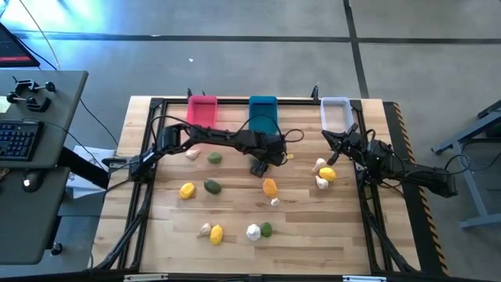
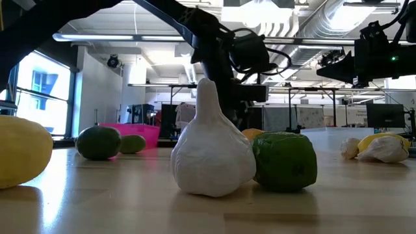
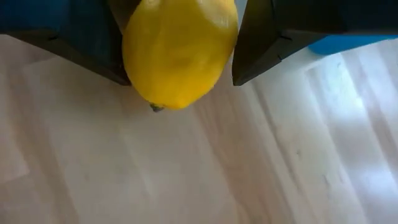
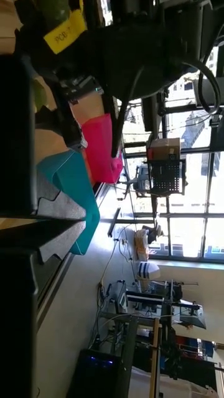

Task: Sort produce into baskets
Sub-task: Put the lemon into the blue bin

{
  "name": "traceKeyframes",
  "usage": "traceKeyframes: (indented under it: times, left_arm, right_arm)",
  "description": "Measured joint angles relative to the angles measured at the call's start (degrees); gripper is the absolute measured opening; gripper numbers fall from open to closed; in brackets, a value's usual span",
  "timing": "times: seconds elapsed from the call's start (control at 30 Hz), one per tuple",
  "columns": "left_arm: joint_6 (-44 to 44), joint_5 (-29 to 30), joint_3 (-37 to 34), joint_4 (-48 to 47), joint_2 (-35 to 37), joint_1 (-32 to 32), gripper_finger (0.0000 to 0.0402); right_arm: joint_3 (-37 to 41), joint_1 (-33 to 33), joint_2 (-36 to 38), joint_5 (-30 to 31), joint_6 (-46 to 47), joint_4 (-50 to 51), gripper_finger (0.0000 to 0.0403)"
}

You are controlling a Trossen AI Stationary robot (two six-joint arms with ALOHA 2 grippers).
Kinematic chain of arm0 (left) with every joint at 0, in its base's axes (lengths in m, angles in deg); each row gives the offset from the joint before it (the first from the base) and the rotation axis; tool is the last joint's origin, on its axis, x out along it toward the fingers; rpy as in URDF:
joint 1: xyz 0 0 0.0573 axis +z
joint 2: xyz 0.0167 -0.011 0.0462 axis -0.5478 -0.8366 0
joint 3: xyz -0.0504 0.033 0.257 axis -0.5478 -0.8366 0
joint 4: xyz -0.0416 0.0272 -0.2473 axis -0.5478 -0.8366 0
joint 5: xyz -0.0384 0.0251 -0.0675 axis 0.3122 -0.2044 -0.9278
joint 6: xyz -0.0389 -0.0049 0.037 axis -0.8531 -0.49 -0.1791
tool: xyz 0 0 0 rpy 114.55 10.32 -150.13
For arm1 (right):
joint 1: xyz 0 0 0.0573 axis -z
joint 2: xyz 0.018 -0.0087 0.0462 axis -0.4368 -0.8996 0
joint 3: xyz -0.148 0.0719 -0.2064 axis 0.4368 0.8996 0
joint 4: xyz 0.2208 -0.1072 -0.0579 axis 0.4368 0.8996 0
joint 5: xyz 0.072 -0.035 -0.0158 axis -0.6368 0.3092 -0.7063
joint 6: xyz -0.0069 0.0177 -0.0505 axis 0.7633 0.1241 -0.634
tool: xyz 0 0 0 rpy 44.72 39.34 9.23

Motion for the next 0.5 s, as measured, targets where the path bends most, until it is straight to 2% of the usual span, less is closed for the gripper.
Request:
traceKeyframes:
  times: [0.23,0.5]
  left_arm:
    - [-6.59,-1.51,0.63,-1.14,0.11,-0.38,0.0204]
    - [-18.68,-6.69,9.98,-8.32,0.67,1.46,0.0193]
  right_arm:
    - [0.0,0.01,0.0,-0.04,0.0,0.0,0.0]
    - [0.0,0.0,0.0,-0.07,0.0,0.0,0.0]
